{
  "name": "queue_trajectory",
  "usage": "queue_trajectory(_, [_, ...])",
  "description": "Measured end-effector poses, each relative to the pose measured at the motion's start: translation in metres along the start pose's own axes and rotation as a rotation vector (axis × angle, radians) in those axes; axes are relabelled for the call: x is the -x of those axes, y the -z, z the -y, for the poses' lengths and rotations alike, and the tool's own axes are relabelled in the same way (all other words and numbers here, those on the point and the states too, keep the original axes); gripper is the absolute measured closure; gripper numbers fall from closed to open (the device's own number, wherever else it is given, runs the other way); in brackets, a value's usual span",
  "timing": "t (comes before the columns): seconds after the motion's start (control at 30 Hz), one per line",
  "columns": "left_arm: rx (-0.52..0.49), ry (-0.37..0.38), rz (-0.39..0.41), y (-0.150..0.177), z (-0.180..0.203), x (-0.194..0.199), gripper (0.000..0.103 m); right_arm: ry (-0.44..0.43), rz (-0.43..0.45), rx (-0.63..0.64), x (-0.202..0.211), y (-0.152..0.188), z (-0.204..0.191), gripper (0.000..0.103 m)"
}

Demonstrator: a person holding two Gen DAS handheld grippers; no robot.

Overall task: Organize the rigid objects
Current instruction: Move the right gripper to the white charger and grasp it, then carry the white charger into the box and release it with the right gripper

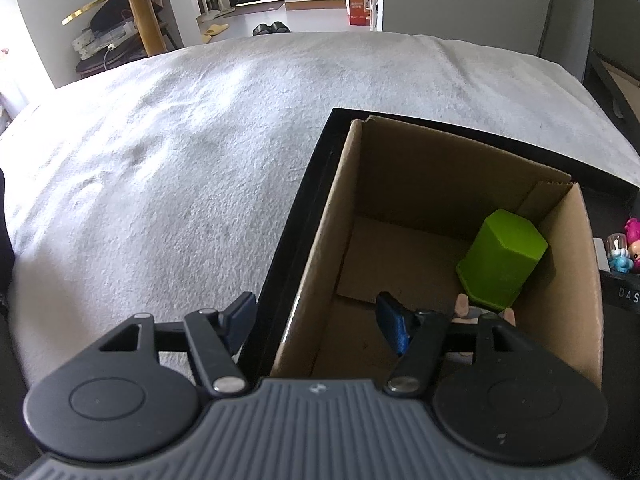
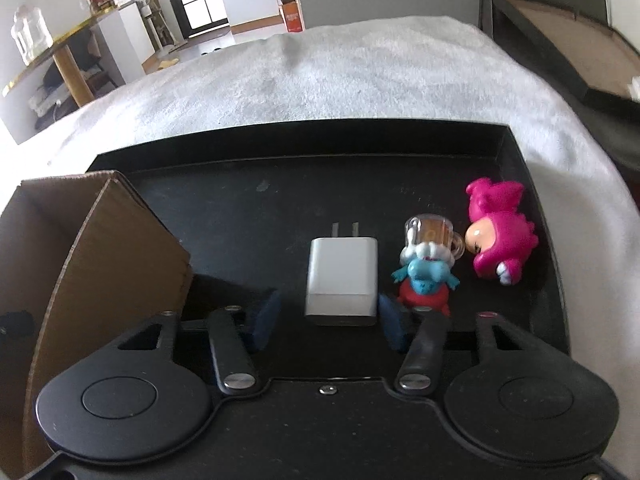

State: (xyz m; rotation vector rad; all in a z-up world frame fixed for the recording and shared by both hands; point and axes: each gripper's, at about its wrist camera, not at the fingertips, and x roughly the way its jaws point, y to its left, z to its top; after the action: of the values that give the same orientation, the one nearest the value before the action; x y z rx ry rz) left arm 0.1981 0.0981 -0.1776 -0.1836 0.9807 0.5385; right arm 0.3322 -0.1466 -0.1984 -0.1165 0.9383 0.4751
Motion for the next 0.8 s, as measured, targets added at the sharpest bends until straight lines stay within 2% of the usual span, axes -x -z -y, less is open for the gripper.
queue_trajectory(0.17, [0.007, 0.012, -0.001, 0.001, -0.001, 0.002, 0.038, -0.013, -0.016, -0.007, 0.009, 0.001, 0.004, 0.066])
queue_trajectory(0.47, [0.037, 0.038, 0.039, 0.005, -0.006, 0.015, 0.038, -0.020, 0.014, -0.005, 0.046, 0.001, 0.002, 0.067])
queue_trajectory(0.8, [0.044, 0.074, 0.031, 0.016, -0.012, 0.014, 0.038, -0.007, 0.055, 0.015, 0.073, -0.004, -0.011, 0.067])
